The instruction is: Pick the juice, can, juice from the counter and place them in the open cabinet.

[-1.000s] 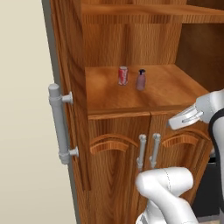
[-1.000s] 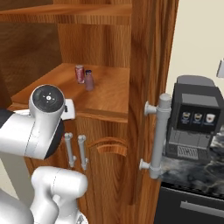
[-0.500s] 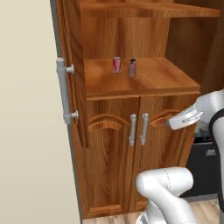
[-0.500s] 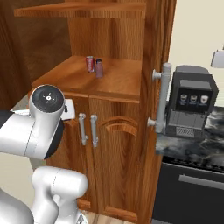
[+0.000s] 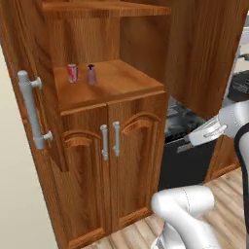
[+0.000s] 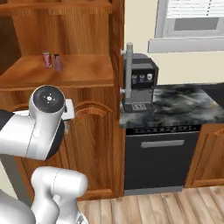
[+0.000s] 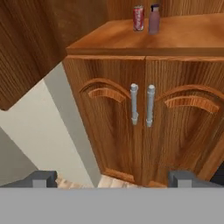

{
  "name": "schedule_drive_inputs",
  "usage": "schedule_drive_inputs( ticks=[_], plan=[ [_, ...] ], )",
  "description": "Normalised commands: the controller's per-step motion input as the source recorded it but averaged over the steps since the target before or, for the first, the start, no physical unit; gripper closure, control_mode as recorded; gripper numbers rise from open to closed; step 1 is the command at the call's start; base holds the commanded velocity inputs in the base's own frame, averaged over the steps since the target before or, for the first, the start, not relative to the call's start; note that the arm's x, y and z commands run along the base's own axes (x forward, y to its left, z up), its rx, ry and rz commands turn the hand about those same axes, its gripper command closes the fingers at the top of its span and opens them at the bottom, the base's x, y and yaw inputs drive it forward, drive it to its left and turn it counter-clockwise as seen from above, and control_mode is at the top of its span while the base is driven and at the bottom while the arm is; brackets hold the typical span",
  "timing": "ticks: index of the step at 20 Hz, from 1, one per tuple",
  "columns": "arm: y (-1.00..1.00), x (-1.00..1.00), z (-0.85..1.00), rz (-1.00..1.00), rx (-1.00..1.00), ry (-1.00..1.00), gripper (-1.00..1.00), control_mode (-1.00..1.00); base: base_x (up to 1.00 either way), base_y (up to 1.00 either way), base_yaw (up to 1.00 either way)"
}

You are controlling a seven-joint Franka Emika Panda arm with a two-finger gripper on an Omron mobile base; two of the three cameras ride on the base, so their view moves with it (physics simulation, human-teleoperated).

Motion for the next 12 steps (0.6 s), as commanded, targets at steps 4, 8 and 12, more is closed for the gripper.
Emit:
schedule_drive_inputs(
  ticks=[4,8,12],
  plan=[
    [0.0,0.0,0.0,0.0,0.0,0.0,-1.0,1.0,-0.12,0.15,-0.85],
    [0.0,0.0,0.0,0.0,0.0,0.0,-1.0,1.0,-0.07,0.14,-0.88],
    [0.0,0.0,0.0,0.0,0.0,0.0,-1.0,1.0,0.0,0.09,-0.93]
  ],
)
